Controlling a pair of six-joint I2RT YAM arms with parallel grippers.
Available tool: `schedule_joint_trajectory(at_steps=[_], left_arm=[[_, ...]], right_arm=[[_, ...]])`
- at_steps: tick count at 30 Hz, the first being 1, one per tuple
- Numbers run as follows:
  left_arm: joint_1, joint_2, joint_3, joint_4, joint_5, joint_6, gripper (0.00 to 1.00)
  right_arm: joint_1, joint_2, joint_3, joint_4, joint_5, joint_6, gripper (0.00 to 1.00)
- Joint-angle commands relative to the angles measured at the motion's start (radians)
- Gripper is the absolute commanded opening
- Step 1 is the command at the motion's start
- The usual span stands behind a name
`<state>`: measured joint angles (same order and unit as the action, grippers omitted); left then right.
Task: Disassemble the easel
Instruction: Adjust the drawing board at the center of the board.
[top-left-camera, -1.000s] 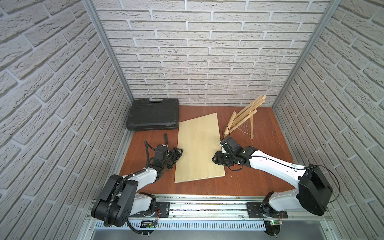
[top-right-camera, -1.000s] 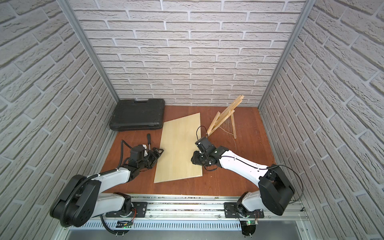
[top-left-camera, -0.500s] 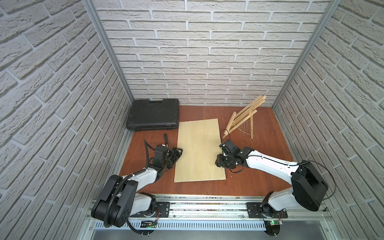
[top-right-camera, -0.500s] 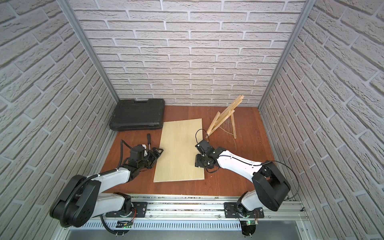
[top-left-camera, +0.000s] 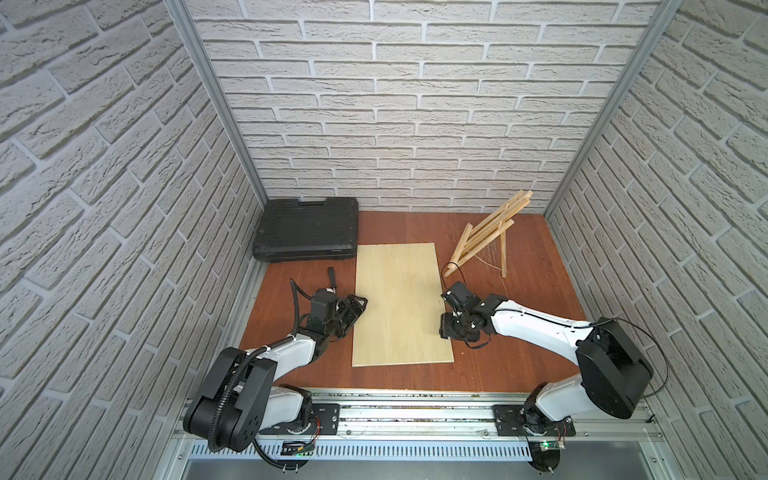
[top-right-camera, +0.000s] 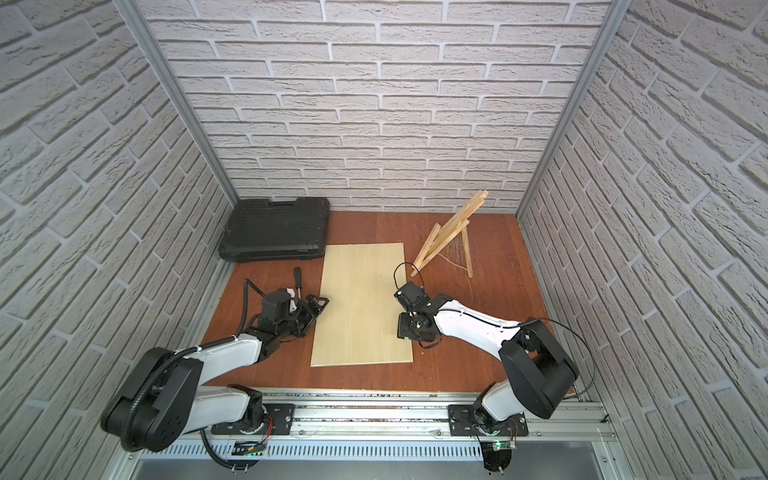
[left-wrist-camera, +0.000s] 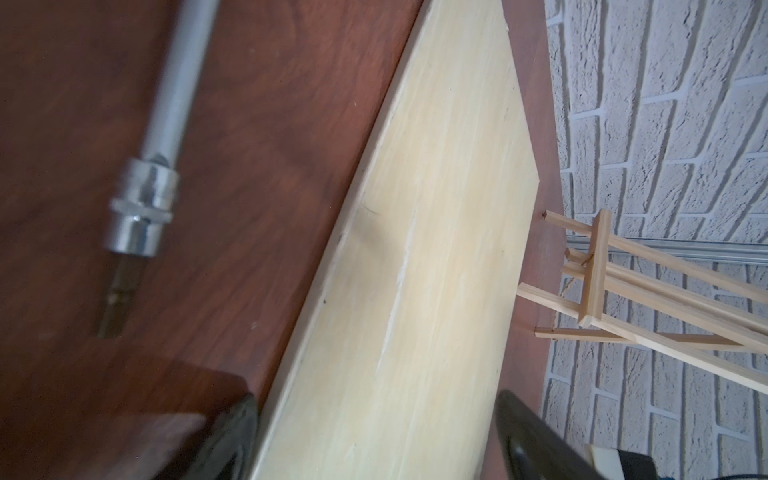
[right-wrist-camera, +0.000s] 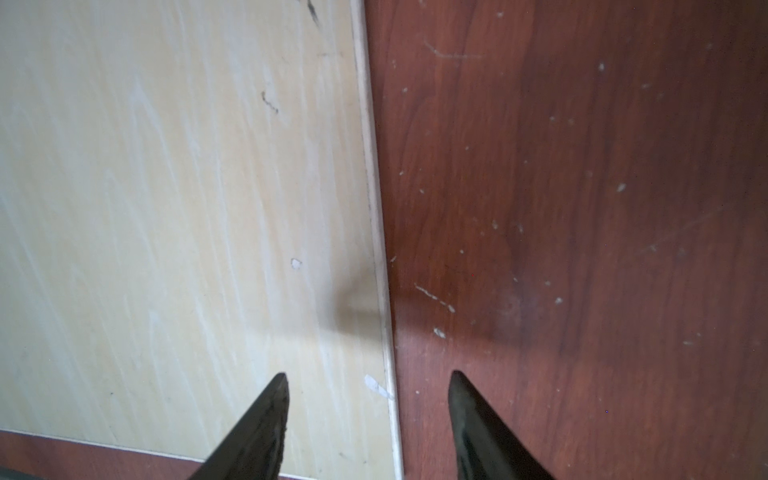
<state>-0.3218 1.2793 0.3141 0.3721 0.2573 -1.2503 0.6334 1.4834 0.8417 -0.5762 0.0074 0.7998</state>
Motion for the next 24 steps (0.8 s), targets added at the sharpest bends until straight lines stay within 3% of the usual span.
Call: schedule_joint_trajectory(at_steps=[1, 13, 24], left_arm=[[-0.014, 0.039, 0.01, -0.071, 0.028, 0.015, 0.89], [-0.017, 0.183, 0.09, -0.024, 0.068, 0.031, 0.89], [-0.02, 0.222, 0.15, -0.053, 0.066, 0.06, 0.89]], right_arm=[[-0.011, 0.006, 0.017, -0.01, 0.019, -0.017, 0.62], [-0.013, 0.009, -0.001, 0.012, -0.009, -0.028, 0.62], [-0.012, 0.012, -0.005, 0.016, -0.017, -0.022, 0.62]])
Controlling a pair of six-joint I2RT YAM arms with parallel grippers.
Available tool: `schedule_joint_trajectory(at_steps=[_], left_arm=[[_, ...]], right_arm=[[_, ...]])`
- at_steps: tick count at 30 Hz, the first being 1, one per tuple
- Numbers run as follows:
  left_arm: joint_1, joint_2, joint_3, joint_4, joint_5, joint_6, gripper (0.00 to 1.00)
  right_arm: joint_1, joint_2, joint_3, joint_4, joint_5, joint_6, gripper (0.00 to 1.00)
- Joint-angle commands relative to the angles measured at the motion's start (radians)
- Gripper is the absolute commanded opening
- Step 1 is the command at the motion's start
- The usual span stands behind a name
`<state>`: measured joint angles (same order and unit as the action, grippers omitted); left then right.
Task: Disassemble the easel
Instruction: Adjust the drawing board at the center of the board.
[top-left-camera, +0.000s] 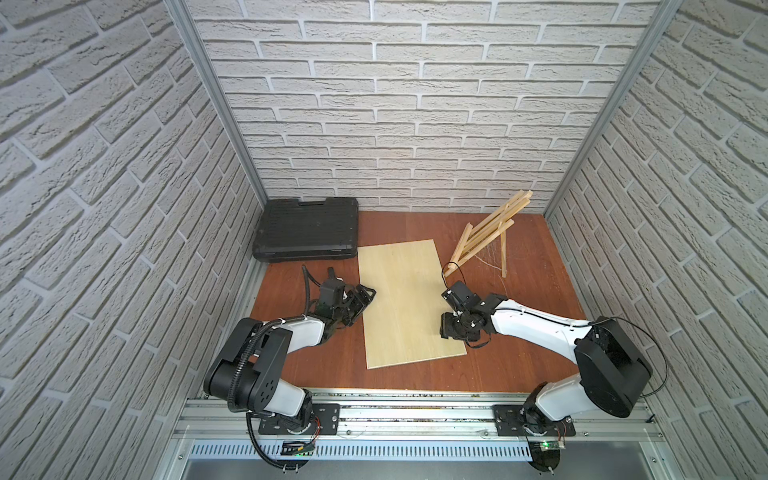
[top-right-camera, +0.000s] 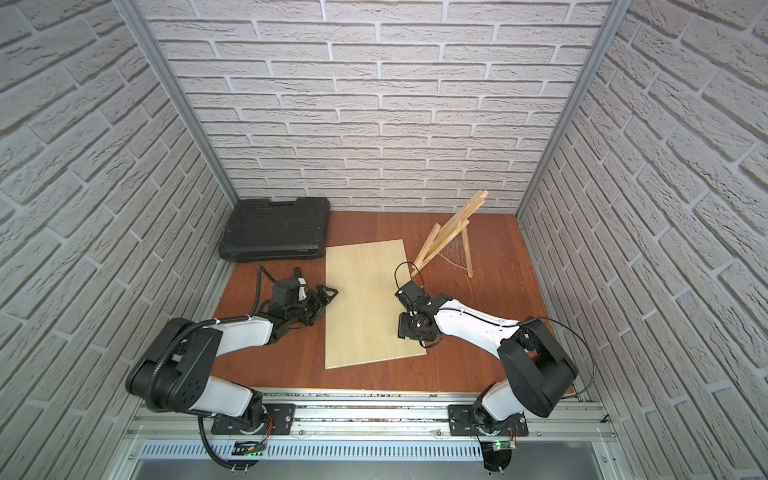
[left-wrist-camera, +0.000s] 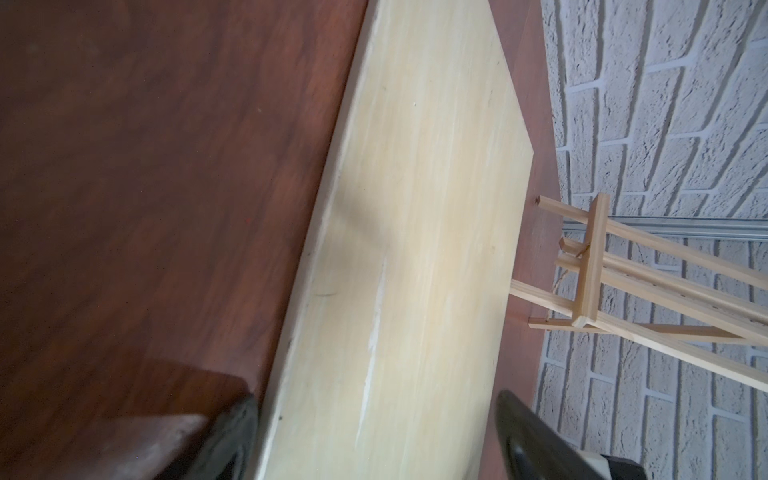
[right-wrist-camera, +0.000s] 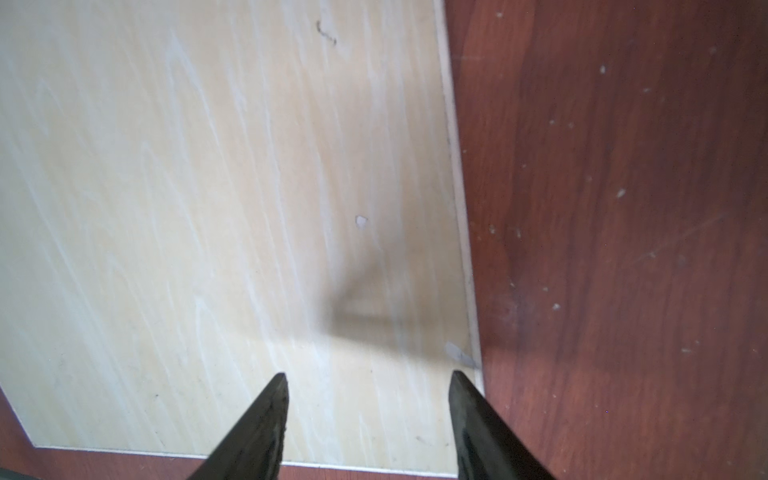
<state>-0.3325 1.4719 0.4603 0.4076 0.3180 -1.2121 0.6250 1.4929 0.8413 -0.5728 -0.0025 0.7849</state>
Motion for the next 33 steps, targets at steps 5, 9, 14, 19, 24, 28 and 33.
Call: schedule_joint_trajectory(at_steps=[5, 9, 14, 19, 24, 28, 33], left_arm=[[-0.009, 0.027, 0.03, -0.116, -0.01, 0.035, 0.89], [-0.008, 0.012, 0.034, -0.138, -0.026, 0.042, 0.89], [-0.009, -0.018, 0.034, -0.172, -0.043, 0.062, 0.89], [-0.009, -0.041, 0.046, -0.211, -0.068, 0.094, 0.9], [-0.01, -0.033, 0.057, -0.217, -0.073, 0.11, 0.9], [-0.014, -0.023, 0.052, -0.208, -0.072, 0.11, 0.9], [-0.018, -0.016, 0.059, -0.207, -0.065, 0.118, 0.9]], right_arm=[[-0.004, 0.002, -0.009, 0.015, -0.027, -0.01, 0.62], [-0.029, -0.013, 0.017, -0.028, -0.001, -0.039, 0.62], [-0.12, 0.002, 0.021, -0.004, -0.088, -0.123, 0.6], [-0.131, 0.023, 0.026, 0.013, -0.108, -0.229, 0.62], [-0.131, 0.076, 0.013, 0.031, -0.141, -0.236, 0.62], [-0.132, 0.11, -0.001, 0.046, -0.141, -0.237, 0.62], [-0.131, 0.101, -0.014, 0.06, -0.171, -0.224, 0.62]])
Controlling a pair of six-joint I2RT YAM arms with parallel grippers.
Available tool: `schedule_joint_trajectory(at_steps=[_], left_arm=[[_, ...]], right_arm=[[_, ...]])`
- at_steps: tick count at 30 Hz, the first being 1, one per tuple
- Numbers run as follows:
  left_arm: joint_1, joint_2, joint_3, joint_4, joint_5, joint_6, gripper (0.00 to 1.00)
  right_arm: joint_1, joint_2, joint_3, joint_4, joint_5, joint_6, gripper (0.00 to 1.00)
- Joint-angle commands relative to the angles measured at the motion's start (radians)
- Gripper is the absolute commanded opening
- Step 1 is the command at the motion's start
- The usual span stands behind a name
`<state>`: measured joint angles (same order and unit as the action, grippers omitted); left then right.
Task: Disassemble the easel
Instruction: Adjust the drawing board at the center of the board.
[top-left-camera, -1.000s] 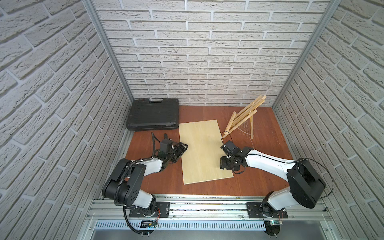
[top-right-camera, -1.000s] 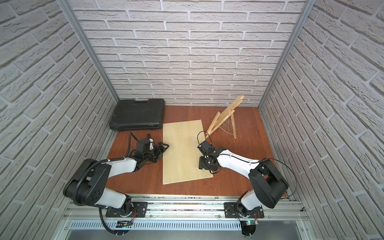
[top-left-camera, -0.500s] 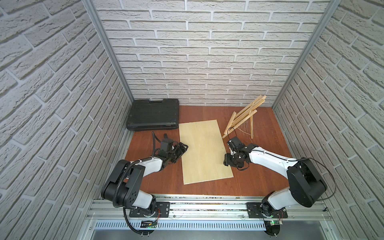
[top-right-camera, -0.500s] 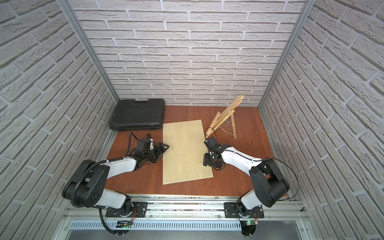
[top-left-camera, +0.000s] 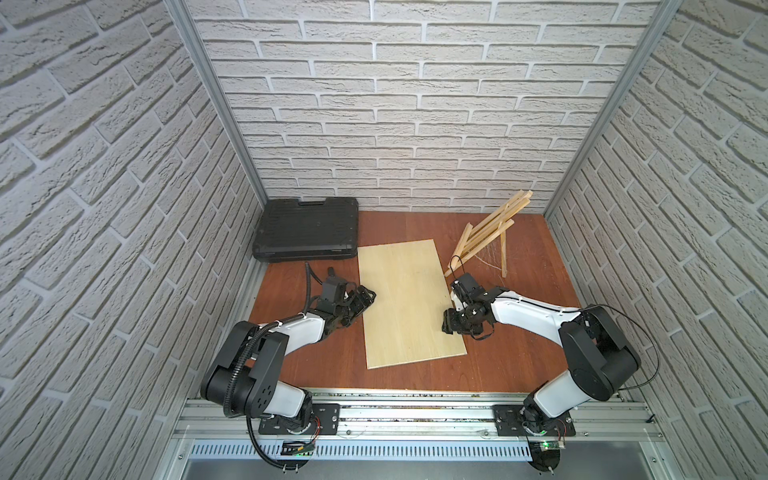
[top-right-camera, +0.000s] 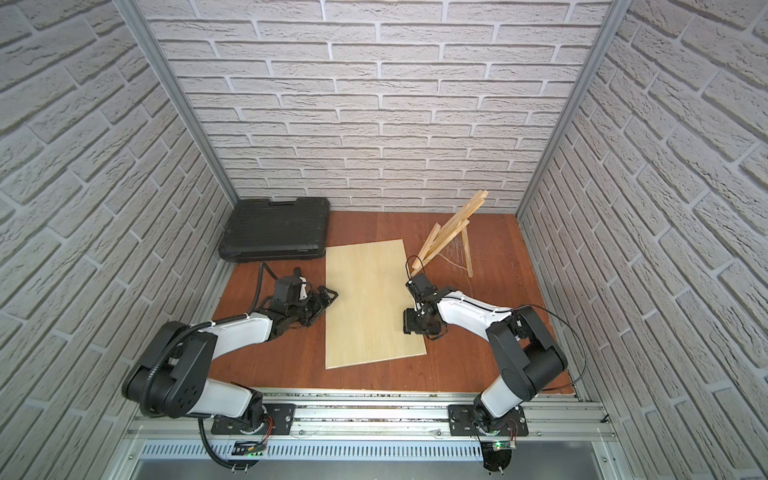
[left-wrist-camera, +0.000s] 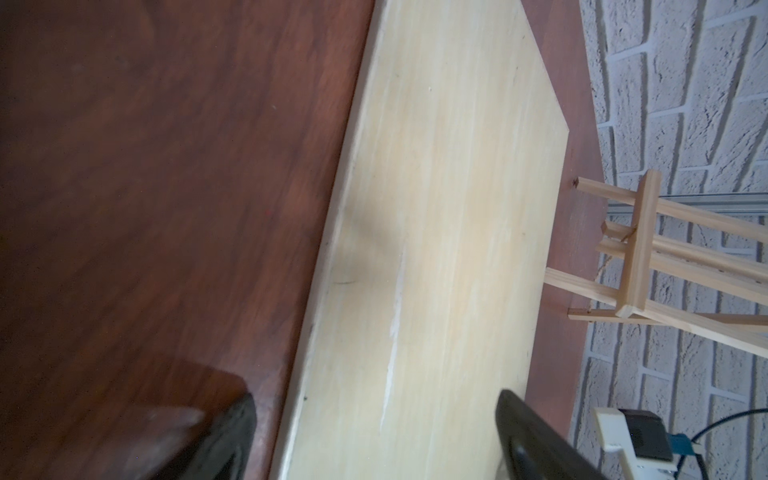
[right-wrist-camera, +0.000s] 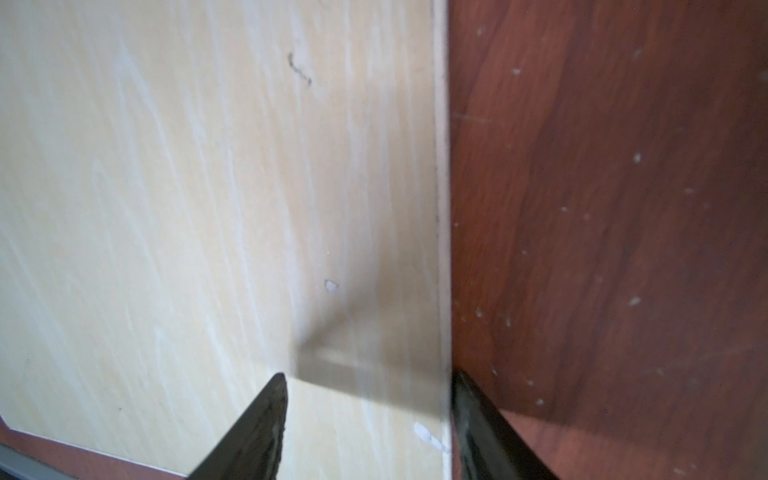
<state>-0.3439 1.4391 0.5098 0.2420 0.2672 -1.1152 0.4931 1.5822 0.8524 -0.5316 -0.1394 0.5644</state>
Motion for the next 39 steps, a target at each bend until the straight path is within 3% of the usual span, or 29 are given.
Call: schedule_joint_trajectory(at_steps=[1, 7, 12, 19, 23, 27, 39], left_arm=[[-0.007, 0.022, 0.014, -0.041, -0.012, 0.023, 0.9], [-0.031, 0.054, 0.036, -0.037, -0.005, 0.035, 0.9], [-0.046, 0.066, 0.041, -0.03, -0.009, 0.031, 0.9], [-0.069, 0.007, -0.005, -0.024, -0.052, 0.003, 0.9], [-0.08, -0.037, -0.031, -0.039, -0.072, 0.0, 0.91], [-0.062, -0.086, -0.025, -0.107, -0.109, 0.04, 0.92], [-0.019, -0.18, 0.052, -0.229, -0.144, 0.099, 0.93]], right_arm=[[0.002, 0.012, -0.03, 0.023, -0.056, 0.005, 0.62], [0.049, -0.025, -0.099, 0.082, -0.158, 0.1, 0.61], [0.071, -0.075, -0.111, 0.064, -0.123, 0.123, 0.61], [0.068, -0.072, -0.012, -0.034, -0.076, 0.077, 0.62], [0.064, -0.075, 0.04, -0.102, 0.009, 0.071, 0.63], [0.064, -0.054, 0.024, -0.063, -0.062, 0.092, 0.63], [0.073, -0.178, -0.001, -0.109, -0.06, 0.14, 0.65]])
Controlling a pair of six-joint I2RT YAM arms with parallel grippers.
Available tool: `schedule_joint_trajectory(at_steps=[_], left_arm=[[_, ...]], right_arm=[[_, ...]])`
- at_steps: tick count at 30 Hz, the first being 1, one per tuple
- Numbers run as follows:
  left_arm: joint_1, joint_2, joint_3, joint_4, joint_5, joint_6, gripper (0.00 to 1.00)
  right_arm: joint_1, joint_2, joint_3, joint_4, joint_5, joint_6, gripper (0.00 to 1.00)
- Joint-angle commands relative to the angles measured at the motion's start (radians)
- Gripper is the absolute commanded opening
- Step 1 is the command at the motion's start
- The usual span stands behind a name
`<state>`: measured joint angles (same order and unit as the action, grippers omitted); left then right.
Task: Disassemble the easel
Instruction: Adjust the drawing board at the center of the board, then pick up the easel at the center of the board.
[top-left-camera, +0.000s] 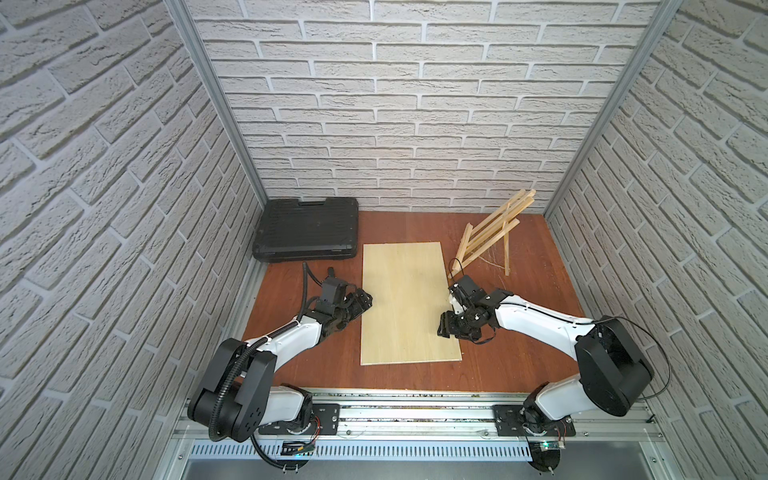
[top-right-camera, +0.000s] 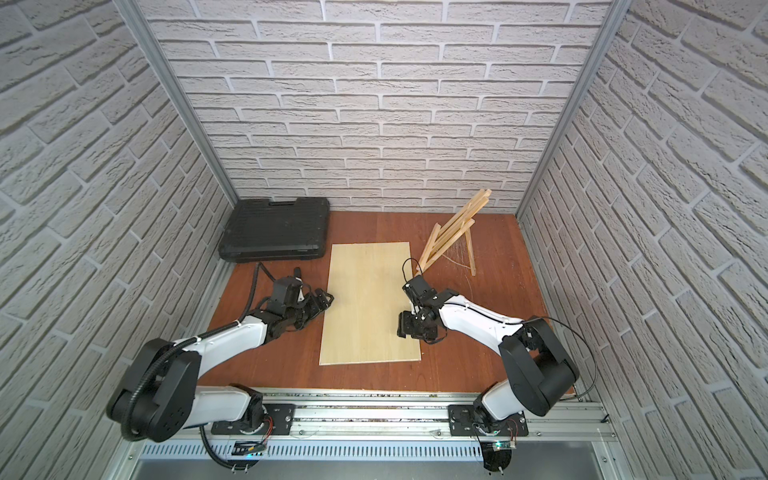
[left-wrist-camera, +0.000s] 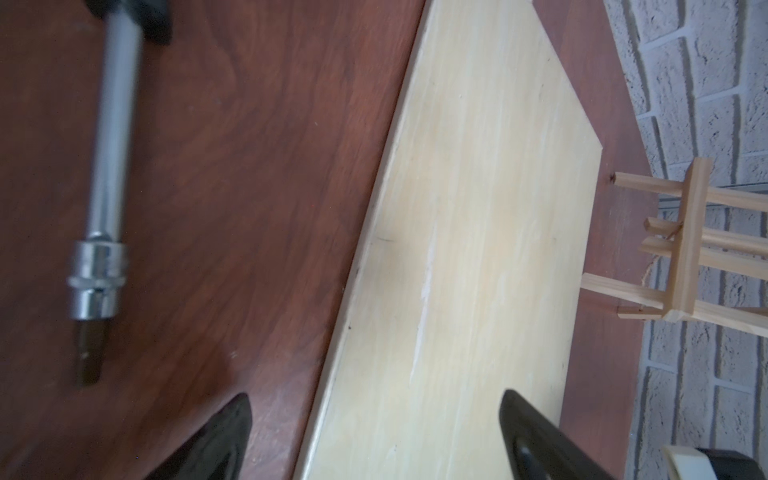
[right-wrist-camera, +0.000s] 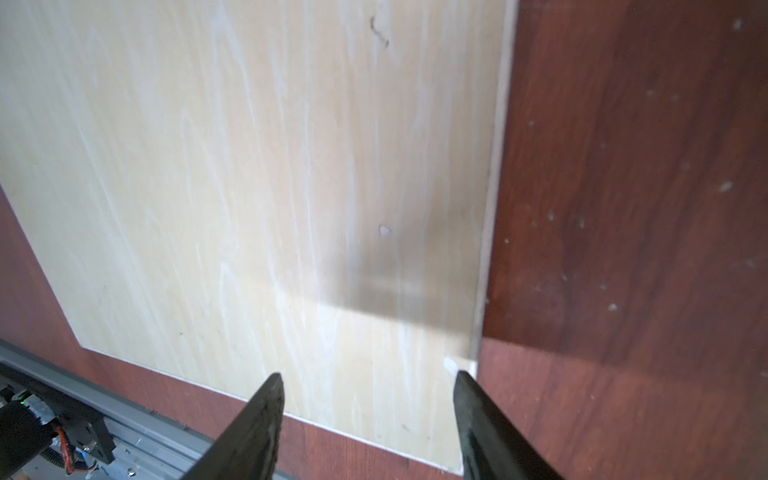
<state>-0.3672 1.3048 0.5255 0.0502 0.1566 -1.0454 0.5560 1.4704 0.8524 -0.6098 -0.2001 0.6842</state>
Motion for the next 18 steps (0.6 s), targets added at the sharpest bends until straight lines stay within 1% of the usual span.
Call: schedule_joint_trajectory(at_steps=[1, 2, 4, 7, 9, 12, 14, 16, 18], left_arm=[[0.003, -0.068, 0.049, -0.055, -0.049, 0.035, 0.93], [0.0, -0.091, 0.061, -0.071, -0.068, 0.038, 0.93], [-0.034, -0.147, 0.091, -0.092, -0.125, 0.059, 0.93], [-0.117, -0.186, 0.168, -0.102, -0.209, 0.104, 0.93], [-0.172, -0.179, 0.228, -0.092, -0.253, 0.137, 0.93], [-0.251, -0.131, 0.315, -0.042, -0.296, 0.192, 0.93], [-0.3, -0.079, 0.363, 0.011, -0.313, 0.224, 0.93], [-0.339, -0.004, 0.416, 0.066, -0.315, 0.254, 0.93], [-0.364, 0.084, 0.483, 0.086, -0.31, 0.283, 0.93]], right_arm=[[0.01, -0.092, 0.007, -0.05, 0.007, 0.019, 0.65], [0.01, -0.117, 0.019, -0.068, 0.014, 0.016, 0.66], [0.01, -0.192, 0.054, -0.12, 0.05, 0.014, 0.66], [0.01, -0.308, 0.117, -0.203, 0.142, 0.016, 0.65], [0.009, -0.38, 0.174, -0.261, 0.22, 0.022, 0.65], [0.009, -0.476, 0.259, -0.34, 0.375, 0.038, 0.63], [0.006, -0.538, 0.293, -0.355, 0.476, 0.046, 0.62], [0.005, -0.601, 0.313, -0.354, 0.575, 0.051, 0.6], [-0.001, -0.644, 0.333, -0.359, 0.663, 0.047, 0.6]])
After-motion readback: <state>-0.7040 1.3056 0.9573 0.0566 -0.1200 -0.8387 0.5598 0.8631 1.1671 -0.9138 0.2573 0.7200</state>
